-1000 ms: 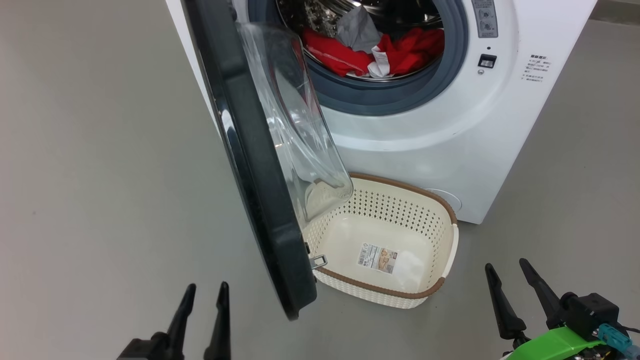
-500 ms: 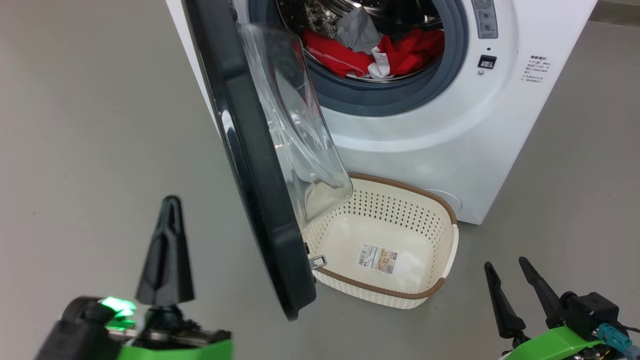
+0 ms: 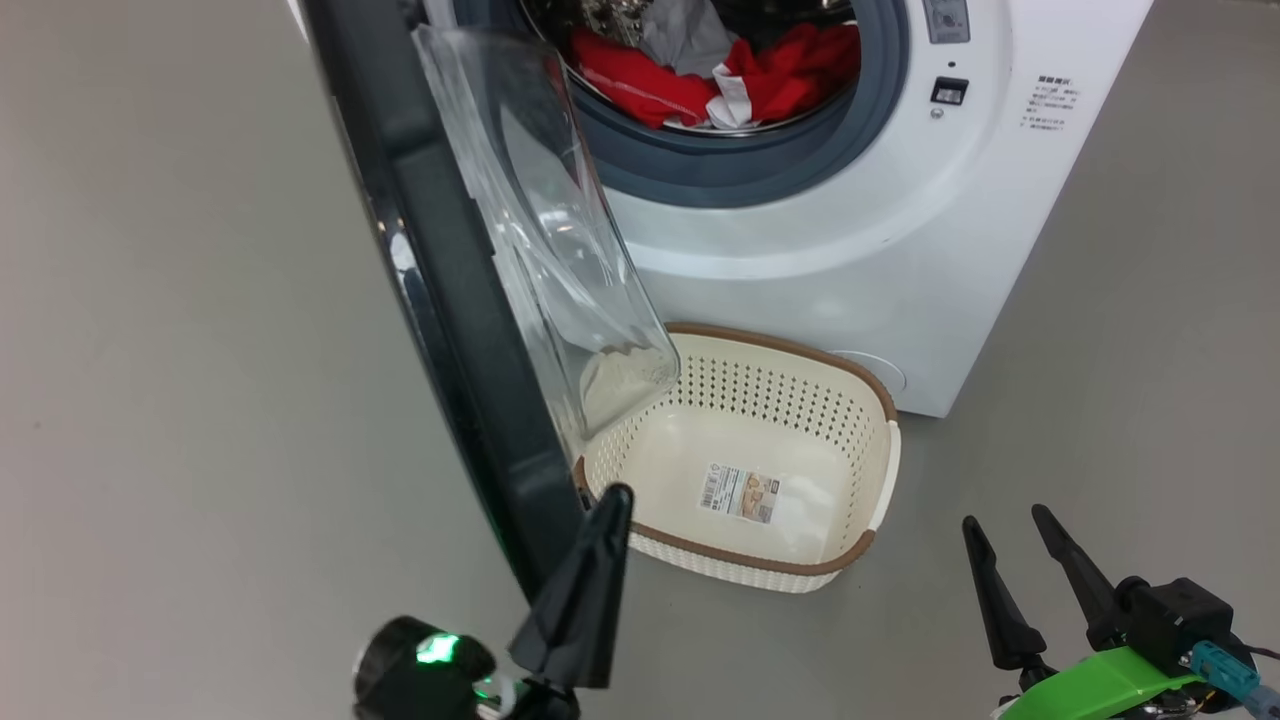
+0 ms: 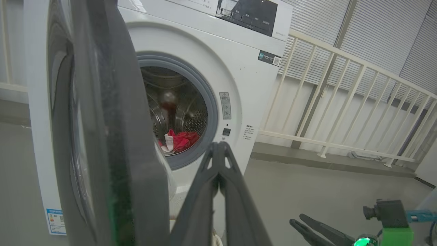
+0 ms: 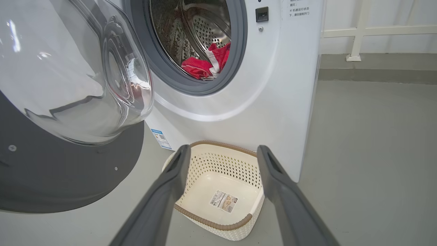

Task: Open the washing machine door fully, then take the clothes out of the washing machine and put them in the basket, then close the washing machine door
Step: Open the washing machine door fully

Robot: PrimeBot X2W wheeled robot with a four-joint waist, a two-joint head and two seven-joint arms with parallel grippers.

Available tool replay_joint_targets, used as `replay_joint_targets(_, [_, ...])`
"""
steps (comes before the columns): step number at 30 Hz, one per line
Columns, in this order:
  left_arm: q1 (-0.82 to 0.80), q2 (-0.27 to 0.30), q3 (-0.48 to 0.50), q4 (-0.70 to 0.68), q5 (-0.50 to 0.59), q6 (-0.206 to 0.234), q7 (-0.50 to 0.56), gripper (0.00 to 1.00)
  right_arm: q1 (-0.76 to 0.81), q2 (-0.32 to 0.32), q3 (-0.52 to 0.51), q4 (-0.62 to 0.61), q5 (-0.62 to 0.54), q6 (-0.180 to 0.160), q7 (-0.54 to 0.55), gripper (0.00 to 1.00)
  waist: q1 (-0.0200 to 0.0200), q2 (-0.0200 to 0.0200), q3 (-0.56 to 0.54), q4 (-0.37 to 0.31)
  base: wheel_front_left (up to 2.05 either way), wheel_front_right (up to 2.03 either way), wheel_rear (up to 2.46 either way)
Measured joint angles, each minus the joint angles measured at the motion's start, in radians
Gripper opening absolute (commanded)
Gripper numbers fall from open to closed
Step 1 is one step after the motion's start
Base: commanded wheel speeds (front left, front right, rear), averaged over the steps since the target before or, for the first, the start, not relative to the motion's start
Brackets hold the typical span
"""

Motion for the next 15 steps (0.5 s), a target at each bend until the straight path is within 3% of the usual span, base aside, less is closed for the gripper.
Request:
replay_joint_targets(8, [-0.036,0.001,-0.025,0.173,-0.068,-0.012,0.0,0.0,-0.023,-0.006,0.002,-0.007,-0.003,0.0,0.0,1.0,0.0,0.0,0.027,-0.015,0.0,0.0,0.0])
replay_joint_targets(15, [-0.047,0.001,-0.003,0.211,-0.091,-0.012,0.0,0.0,-0.023,-0.008,0.002,-0.011,-0.007,0.0,0.0,1.0,0.0,0.0,0.027,-0.013,0.0,0.0,0.0])
